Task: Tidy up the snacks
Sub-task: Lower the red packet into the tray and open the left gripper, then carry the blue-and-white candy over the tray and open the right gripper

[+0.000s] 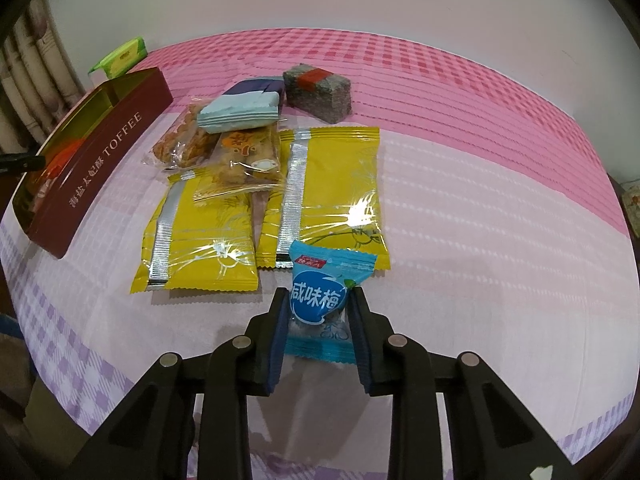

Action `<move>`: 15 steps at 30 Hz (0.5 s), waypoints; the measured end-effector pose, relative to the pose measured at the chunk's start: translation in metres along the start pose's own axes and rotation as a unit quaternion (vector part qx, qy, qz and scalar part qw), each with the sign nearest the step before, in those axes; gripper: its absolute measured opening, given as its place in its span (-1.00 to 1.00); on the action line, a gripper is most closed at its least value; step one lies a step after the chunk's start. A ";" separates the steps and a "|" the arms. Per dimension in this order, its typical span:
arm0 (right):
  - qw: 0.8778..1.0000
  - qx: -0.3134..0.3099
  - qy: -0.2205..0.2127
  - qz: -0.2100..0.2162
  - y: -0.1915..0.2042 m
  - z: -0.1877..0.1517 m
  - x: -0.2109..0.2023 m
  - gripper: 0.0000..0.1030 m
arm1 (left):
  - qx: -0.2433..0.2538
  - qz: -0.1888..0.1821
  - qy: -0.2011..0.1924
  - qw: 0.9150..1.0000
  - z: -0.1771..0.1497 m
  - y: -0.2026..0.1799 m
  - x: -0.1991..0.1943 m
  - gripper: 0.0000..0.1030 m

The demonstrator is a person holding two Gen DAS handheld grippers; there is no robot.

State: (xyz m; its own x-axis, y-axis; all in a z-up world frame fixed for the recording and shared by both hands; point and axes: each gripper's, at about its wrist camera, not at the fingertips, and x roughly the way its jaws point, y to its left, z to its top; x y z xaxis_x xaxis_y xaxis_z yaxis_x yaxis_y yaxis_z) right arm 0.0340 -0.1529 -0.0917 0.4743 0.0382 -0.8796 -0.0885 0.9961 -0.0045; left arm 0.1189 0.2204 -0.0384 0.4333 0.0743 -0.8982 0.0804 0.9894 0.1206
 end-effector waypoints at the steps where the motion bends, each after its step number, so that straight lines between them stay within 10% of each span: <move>1: 1.000 0.002 -0.001 -0.001 0.000 0.000 0.000 -0.49 | -0.007 -0.002 -0.004 1.000 -0.002 0.002 -0.003 0.08; 15: 0.999 0.015 -0.039 -0.007 0.016 0.013 -0.043 -0.50 | -0.081 0.003 -0.037 0.996 -0.033 0.032 -0.030 0.30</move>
State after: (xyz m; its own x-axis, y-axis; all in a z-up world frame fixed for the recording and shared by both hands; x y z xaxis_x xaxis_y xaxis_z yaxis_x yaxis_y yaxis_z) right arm 0.0234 -0.1376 -0.0484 0.5428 0.0296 -0.8393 -0.0555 0.9985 -0.0006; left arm 0.0789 0.2545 -0.0216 0.4990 0.0771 -0.8632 -0.0660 0.9965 0.0508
